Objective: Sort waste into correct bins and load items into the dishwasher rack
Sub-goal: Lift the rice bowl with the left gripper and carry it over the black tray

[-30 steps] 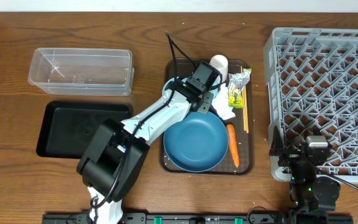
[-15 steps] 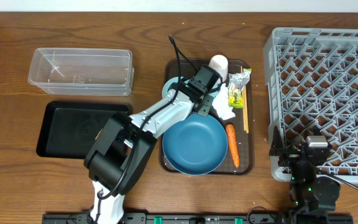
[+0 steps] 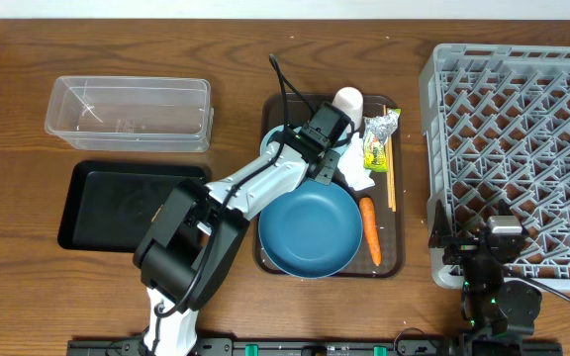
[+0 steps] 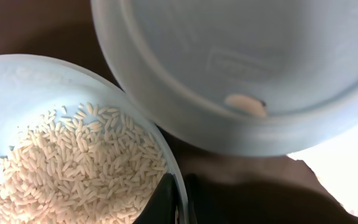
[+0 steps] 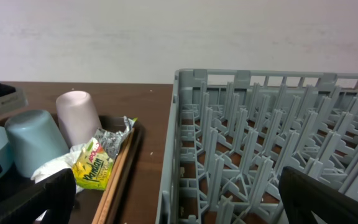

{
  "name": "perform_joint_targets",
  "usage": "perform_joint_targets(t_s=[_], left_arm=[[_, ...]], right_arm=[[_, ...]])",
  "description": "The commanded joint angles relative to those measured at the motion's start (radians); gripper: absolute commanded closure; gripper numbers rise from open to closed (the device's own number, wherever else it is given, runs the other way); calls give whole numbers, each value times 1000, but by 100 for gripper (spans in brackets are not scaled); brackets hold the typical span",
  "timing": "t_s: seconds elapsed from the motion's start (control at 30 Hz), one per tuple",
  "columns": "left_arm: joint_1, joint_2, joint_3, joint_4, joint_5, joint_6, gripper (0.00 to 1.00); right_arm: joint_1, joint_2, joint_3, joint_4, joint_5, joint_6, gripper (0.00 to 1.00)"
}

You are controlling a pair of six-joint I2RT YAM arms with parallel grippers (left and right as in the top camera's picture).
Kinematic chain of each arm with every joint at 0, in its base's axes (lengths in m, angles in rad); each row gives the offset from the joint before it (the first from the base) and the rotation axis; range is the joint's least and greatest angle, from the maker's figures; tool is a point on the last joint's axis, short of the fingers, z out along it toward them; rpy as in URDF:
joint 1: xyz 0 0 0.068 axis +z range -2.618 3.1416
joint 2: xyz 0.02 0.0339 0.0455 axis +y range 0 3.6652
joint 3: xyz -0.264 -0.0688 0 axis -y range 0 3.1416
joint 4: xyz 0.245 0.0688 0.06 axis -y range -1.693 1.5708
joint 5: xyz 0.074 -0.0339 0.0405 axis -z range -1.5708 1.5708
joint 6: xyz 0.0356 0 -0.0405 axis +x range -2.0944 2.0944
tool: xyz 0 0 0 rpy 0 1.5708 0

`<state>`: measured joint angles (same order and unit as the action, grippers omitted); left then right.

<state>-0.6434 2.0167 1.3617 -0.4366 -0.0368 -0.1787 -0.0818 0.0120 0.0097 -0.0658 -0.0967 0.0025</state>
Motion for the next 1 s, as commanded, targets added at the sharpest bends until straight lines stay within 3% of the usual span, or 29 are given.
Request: perform_joint_targets(t_s=[0.0,0.67,0.97], left_arm=[[2,-57,-10,-11,-5,2,94],[3,-193,-9,-118,-53,-2,94],[3,-389,-8,-209,-69,-9,94]], right_arm=[[-16,-6,-4,-1,-1,-15,1],[-16,-6,-4,-1,-1,-15,1],[-16,-6,-4,-1,-1,-15,1]])
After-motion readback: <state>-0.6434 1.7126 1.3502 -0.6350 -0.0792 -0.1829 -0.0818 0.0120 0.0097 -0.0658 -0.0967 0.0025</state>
